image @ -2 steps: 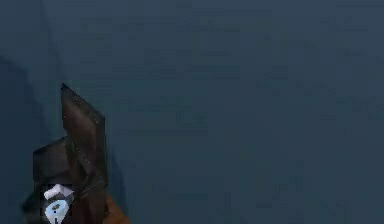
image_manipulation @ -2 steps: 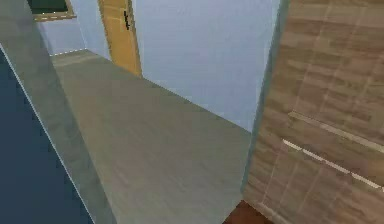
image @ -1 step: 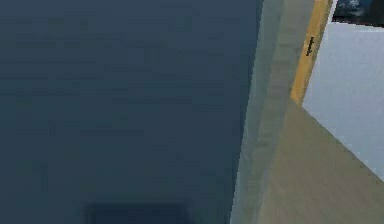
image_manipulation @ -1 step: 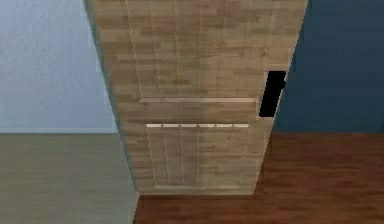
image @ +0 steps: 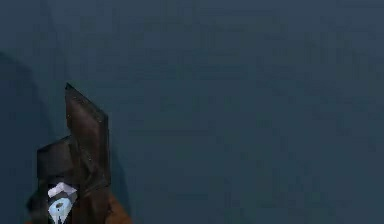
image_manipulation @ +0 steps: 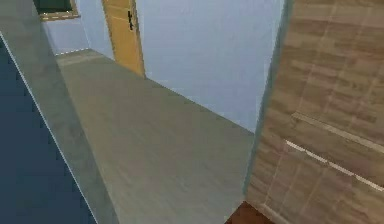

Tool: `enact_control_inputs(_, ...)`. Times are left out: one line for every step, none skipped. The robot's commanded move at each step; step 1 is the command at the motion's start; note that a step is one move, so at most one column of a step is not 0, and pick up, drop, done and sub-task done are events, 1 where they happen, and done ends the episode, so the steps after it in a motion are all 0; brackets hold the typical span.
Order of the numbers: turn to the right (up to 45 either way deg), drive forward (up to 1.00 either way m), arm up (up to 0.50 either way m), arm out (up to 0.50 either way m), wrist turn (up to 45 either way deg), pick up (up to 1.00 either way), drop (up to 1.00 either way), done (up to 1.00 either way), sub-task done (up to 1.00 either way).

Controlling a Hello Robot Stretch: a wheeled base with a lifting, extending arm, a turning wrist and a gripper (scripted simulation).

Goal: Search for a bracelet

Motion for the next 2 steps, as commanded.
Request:
enact_control_inputs(-45.0,0.00,0.00,0.00,0.0,0.00,0.00,0.00,0.00)
enact_control_inputs(-45.0,0.00,0.00,0.00,0.0,0.00,0.00,0.00,0.00)
